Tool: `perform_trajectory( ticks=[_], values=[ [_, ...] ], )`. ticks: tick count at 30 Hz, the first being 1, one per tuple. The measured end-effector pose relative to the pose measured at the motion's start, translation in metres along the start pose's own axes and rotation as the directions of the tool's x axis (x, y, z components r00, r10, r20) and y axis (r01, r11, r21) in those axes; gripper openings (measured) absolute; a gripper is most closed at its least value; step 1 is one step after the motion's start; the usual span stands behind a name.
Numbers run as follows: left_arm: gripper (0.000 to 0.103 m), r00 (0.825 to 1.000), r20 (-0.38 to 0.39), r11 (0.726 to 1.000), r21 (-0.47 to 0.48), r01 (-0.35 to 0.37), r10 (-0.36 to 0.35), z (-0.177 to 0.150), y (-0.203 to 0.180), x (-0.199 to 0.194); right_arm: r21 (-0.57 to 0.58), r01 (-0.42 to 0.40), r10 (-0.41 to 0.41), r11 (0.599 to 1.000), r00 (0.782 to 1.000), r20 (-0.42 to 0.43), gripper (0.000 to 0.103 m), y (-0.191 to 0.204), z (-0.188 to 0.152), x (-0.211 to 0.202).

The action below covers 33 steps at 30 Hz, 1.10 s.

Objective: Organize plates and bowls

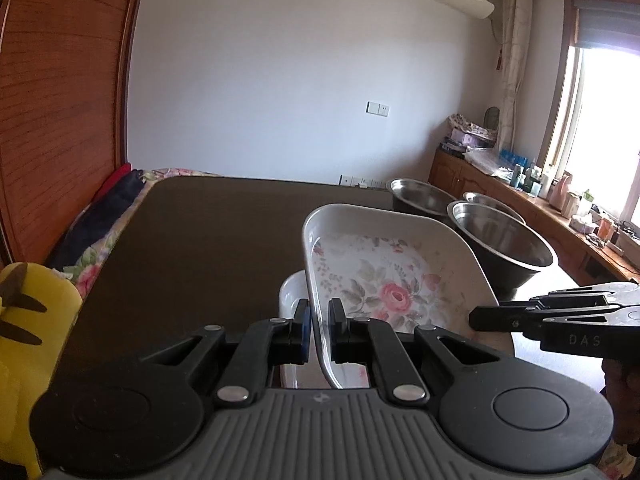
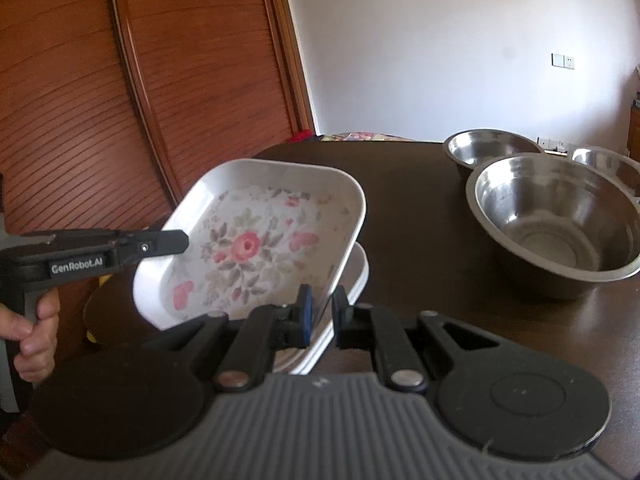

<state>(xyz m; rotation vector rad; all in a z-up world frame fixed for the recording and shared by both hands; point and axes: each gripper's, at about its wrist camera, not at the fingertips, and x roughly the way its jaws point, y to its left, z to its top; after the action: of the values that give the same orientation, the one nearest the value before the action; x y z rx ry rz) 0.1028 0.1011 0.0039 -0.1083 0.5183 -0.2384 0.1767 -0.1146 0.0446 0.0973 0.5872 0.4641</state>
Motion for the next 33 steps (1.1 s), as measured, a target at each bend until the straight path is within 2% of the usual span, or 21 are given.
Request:
perform_trajectory(
  ticks=[17,33],
  values=[
    [0.037,0.999,-0.033,1.0,-0.024,-0.02,0.02,-0.005,0.01,0.017,-0.035,0.024,-0.025,0.999,1.0,-0.009,0.013,0.011,-0.005,0.003],
    [0.037,0.998,-0.038,0.999,-0.002,-0.046,0.046,-0.004,0.01,0.025,-0.066,0.052,-0.053,0.996,0.999,0.001,0.015,0.014,-0.008,0.006]
  ],
)
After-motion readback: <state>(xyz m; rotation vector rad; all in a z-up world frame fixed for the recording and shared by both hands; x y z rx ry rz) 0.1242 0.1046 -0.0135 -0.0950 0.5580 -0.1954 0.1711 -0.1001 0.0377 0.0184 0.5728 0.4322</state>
